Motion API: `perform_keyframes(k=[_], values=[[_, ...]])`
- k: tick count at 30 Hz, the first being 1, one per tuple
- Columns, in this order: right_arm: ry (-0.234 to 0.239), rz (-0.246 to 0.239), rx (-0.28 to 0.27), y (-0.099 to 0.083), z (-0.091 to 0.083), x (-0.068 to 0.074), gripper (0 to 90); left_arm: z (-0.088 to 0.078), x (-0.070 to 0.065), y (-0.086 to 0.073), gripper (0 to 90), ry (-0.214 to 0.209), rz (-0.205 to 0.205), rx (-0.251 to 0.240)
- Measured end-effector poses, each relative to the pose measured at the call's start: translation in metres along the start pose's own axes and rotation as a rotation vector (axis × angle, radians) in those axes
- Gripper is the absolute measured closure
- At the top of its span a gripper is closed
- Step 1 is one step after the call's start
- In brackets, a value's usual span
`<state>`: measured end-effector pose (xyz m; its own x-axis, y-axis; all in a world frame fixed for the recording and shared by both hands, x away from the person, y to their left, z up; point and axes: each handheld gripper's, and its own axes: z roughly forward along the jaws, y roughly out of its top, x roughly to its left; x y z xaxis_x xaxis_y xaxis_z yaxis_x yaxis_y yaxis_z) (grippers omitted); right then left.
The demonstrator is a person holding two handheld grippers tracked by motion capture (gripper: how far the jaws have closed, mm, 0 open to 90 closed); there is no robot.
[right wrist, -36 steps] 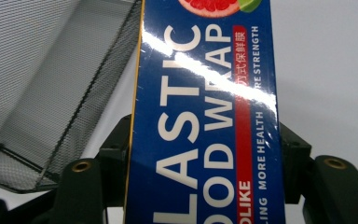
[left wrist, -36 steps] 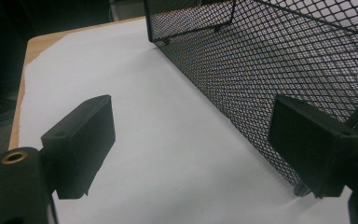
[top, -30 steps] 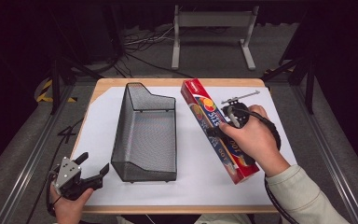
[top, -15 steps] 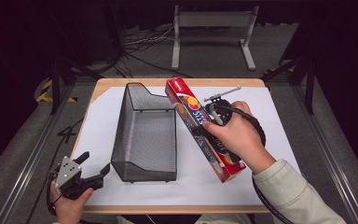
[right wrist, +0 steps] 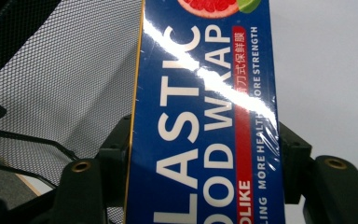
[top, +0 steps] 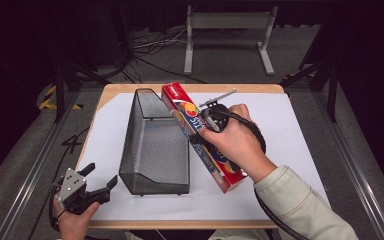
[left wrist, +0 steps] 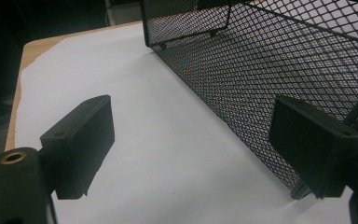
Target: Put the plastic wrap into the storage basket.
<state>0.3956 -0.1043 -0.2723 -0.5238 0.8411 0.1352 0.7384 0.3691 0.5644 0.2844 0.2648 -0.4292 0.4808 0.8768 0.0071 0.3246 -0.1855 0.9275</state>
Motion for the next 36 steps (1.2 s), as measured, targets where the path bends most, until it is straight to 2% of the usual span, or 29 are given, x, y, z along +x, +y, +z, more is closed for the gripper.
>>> perform_keyframes(k=[10,23,27,32,36], values=[[0.013,0.015,0.014,0.010,0.016,0.019,38.8,-0.002,0.001,0.000,15.3,0.009,-0.009,-0.006],[0.004,0.046,0.011,0.020,0.040,0.031,38.8,0.000,0.001,0.001,15.3,0.006,-0.009,-0.008],[0.016,0.055,0.012,0.021,0.046,0.037,38.8,0.000,0.001,0.001,15.3,0.003,-0.007,-0.011],[0.051,0.069,-0.013,0.023,0.050,0.041,38.7,0.000,0.001,0.001,15.3,0.004,-0.010,-0.010],[0.052,0.077,0.005,0.025,0.054,0.045,38.7,0.000,0.001,0.001,15.3,0.003,-0.009,-0.010]])
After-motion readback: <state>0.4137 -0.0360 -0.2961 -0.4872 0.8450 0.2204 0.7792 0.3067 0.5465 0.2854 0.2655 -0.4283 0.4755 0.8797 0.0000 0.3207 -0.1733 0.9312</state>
